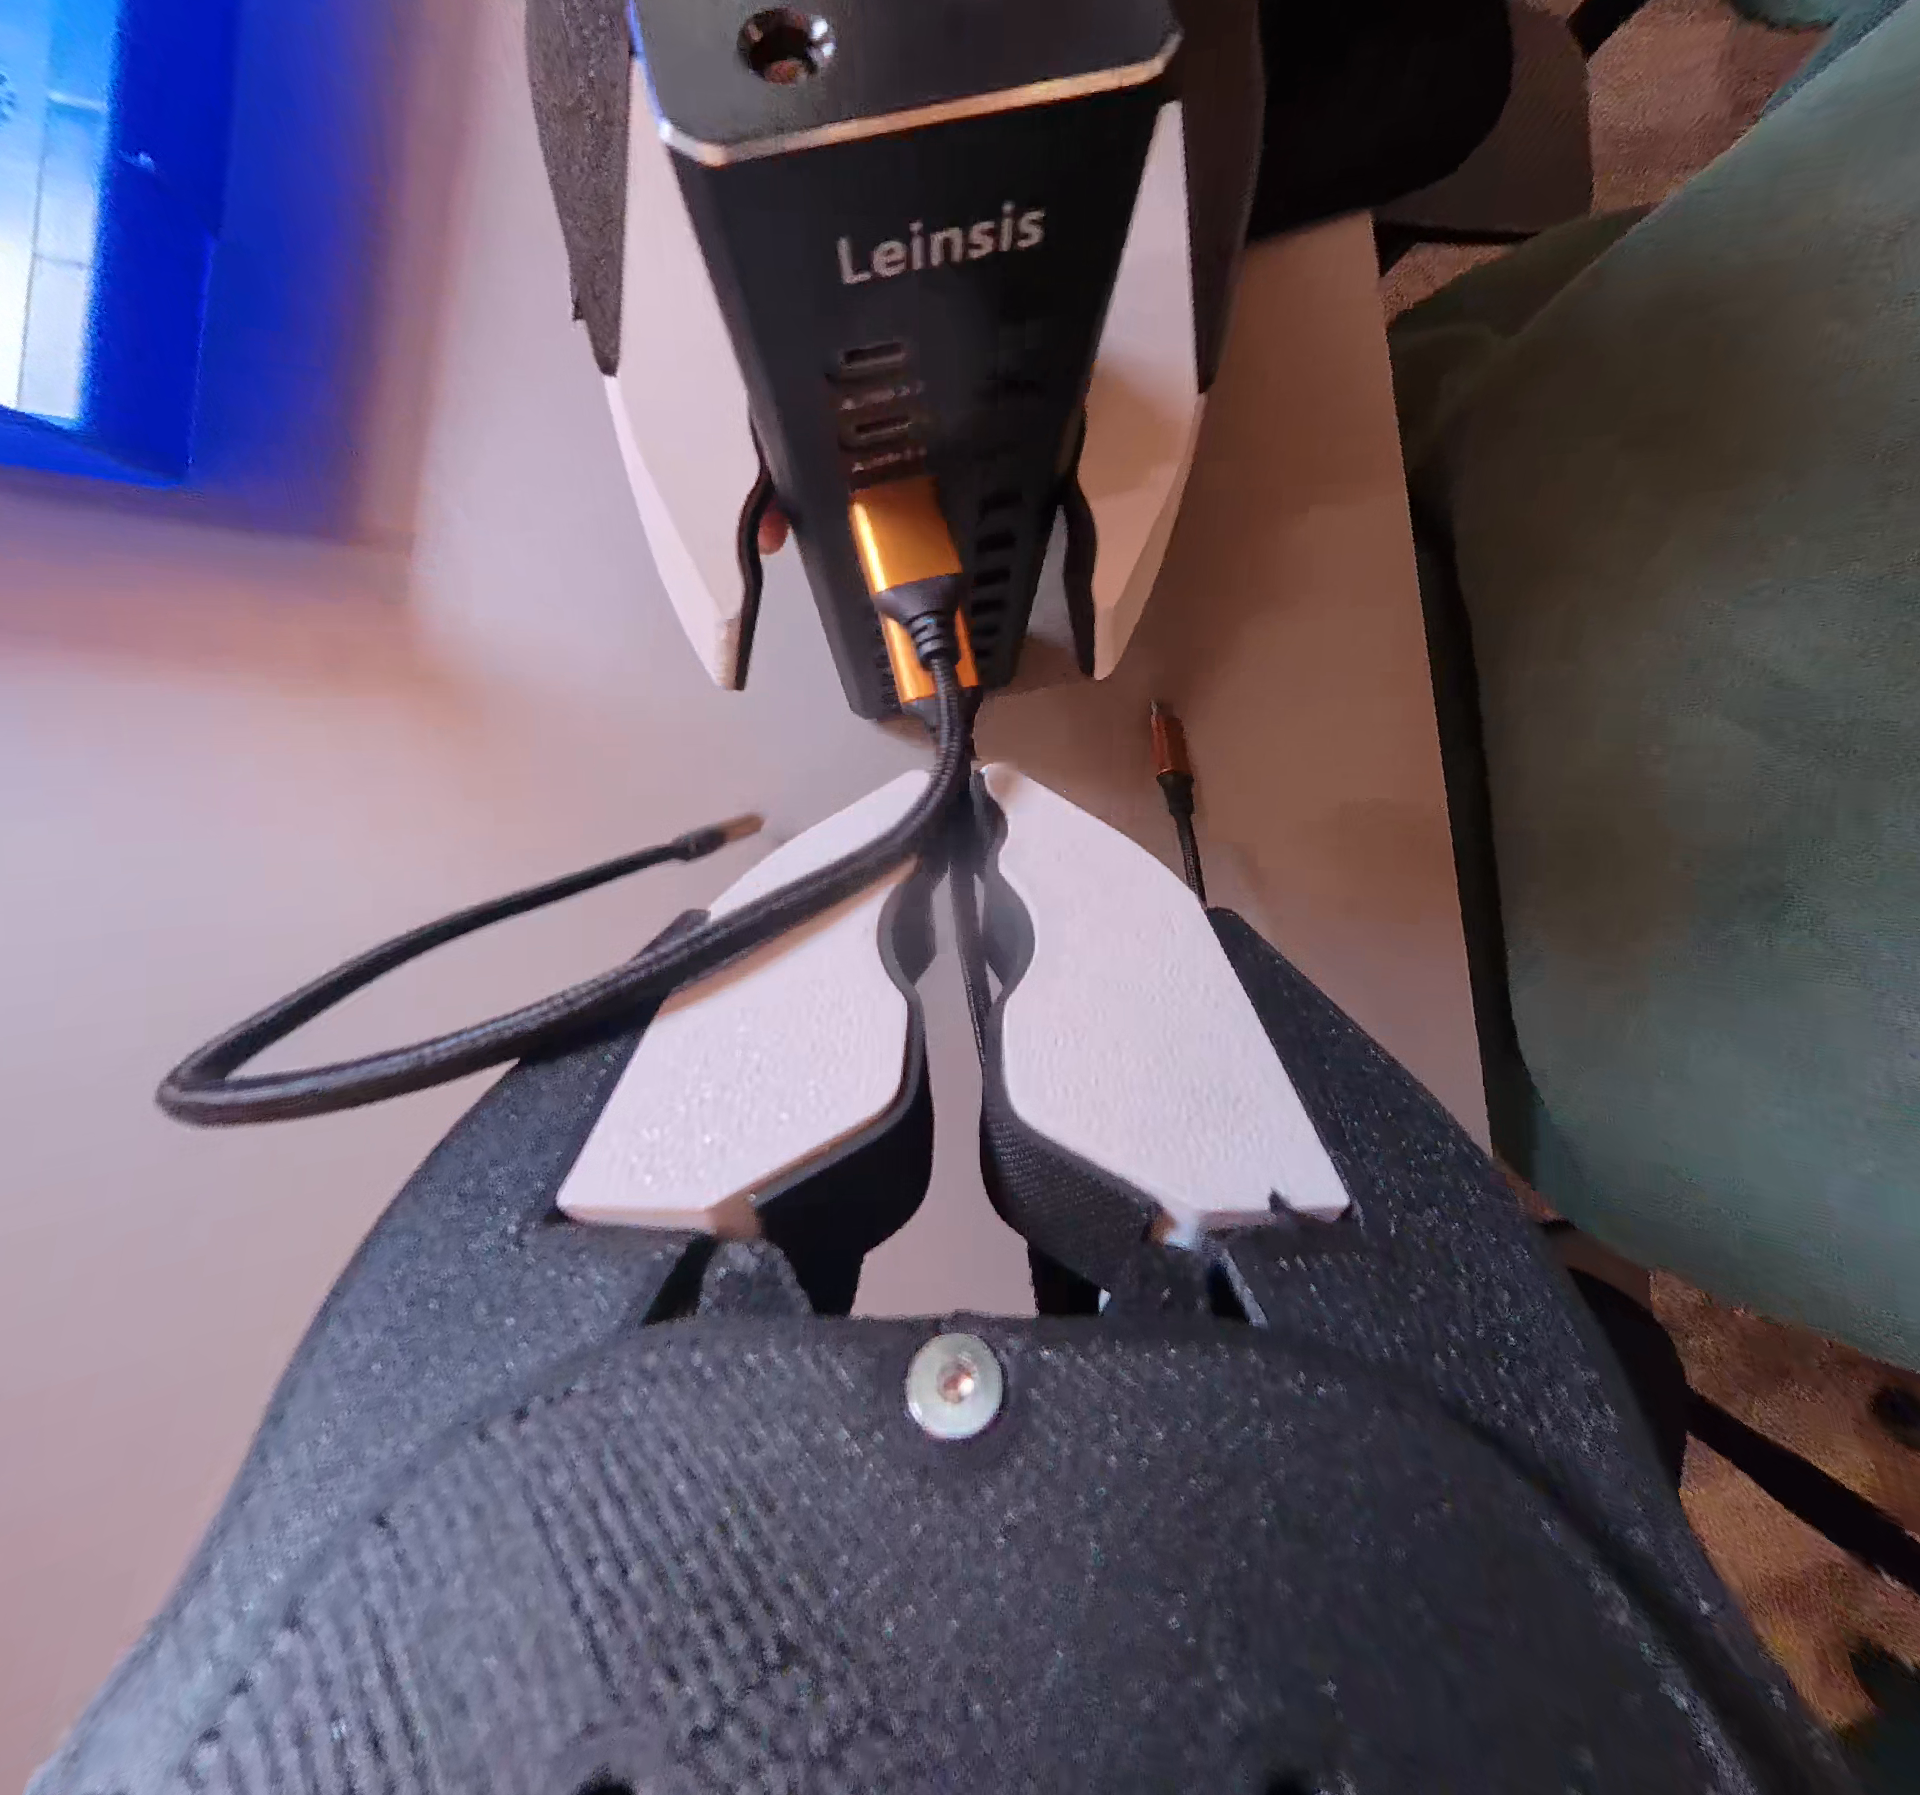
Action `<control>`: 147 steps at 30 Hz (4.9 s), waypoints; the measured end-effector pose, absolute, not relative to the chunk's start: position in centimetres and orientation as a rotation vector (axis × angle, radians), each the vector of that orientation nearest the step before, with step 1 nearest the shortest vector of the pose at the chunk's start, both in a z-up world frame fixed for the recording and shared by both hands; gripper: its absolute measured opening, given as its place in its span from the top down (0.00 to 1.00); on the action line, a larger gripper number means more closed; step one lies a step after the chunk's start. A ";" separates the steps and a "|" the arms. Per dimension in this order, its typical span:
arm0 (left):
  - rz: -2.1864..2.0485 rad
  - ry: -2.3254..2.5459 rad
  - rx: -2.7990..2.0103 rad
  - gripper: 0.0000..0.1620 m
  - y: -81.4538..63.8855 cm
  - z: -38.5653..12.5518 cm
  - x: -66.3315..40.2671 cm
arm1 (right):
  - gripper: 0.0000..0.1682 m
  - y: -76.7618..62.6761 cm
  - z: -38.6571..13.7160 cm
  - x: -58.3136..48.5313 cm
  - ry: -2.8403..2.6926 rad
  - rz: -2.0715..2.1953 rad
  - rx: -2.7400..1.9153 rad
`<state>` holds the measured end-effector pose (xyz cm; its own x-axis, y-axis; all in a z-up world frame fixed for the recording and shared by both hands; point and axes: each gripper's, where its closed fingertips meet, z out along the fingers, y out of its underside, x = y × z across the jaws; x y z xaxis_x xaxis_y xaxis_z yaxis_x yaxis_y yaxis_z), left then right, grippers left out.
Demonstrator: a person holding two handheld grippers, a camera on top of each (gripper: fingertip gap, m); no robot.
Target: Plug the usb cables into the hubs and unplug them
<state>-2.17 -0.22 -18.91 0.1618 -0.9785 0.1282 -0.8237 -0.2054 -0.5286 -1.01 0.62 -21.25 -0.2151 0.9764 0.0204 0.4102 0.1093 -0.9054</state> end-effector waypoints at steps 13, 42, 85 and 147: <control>-0.686 1.709 -2.046 0.98 0.3 -18.5 -1.4 | 0.57 0.5 -21.0 -0.7 -1.715 1.098 -1.346; -0.689 1.438 -1.863 0.98 1.2 -18.2 -0.6 | 0.57 1.0 -20.6 -1.2 -1.637 1.074 -1.377; -0.943 0.846 -1.492 0.53 1.5 -15.6 2.2 | 0.57 2.3 -9.1 0.9 -0.911 1.579 -1.011; -0.817 1.087 -1.503 0.58 -1.1 -16.9 -0.4 | 0.57 1.2 -12.7 4.0 -2.072 0.635 -1.496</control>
<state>-0.44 -1.08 -16.93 0.3517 -0.9347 -0.0515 -0.2110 -0.0255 -0.9772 4.03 1.17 -12.71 -0.2690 0.9549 0.1260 0.7202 0.2863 -0.6319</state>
